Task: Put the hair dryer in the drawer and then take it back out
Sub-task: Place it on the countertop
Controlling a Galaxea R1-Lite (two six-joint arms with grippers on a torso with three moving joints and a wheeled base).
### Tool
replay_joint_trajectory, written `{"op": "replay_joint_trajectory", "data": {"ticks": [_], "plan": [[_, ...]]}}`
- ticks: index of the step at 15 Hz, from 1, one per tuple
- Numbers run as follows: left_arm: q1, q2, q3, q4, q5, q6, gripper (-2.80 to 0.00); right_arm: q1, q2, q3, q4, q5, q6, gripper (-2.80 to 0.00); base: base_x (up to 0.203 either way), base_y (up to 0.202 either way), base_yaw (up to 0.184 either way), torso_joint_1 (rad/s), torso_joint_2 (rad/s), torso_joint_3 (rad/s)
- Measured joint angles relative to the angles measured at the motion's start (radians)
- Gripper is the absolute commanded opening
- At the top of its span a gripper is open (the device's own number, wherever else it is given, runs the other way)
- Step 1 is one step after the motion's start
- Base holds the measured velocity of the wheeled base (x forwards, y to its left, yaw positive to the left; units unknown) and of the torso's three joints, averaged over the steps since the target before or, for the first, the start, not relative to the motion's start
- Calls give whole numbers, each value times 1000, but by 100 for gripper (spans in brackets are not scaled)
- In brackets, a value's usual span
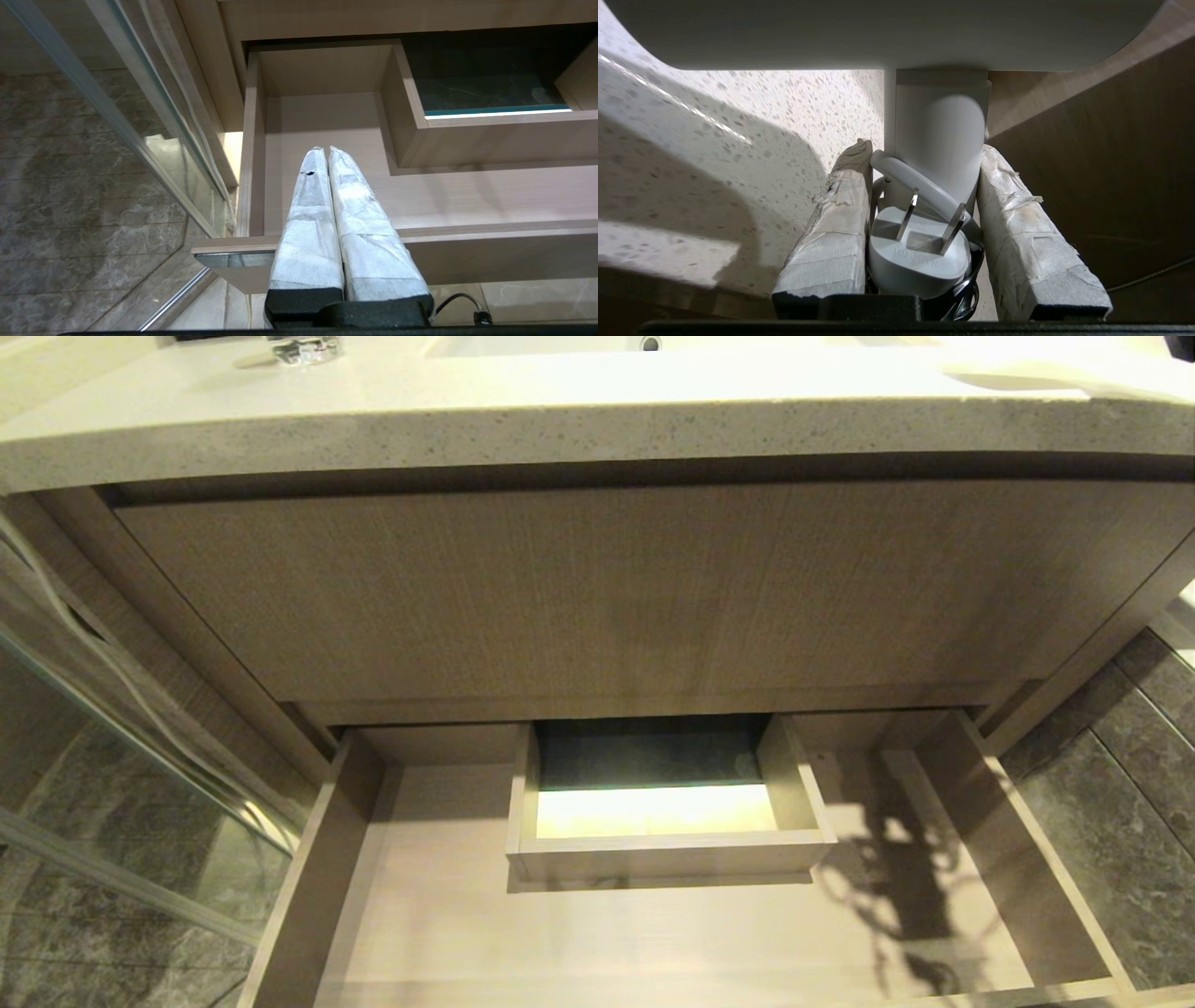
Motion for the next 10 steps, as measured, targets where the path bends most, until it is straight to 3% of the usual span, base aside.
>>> {"op": "replay_joint_trajectory", "data": {"ticks": [5, 6, 10], "plan": [[0, 0, 0, 0, 0, 0, -280, -1, 100, -17, -179, 5, -6, -280, 0, 0, 0, 0, 0, 0], [0, 0, 0, 0, 0, 0, -280, -2, 112, -17, -180, 5, -6, 0, 0, 0, 0, 0, 0, 0], [0, 0, 0, 1, 0, 0, -280, -4, 138, -17, -177, 10, -7, 0, 0, 0, 0, 0, 0, 0]]}}
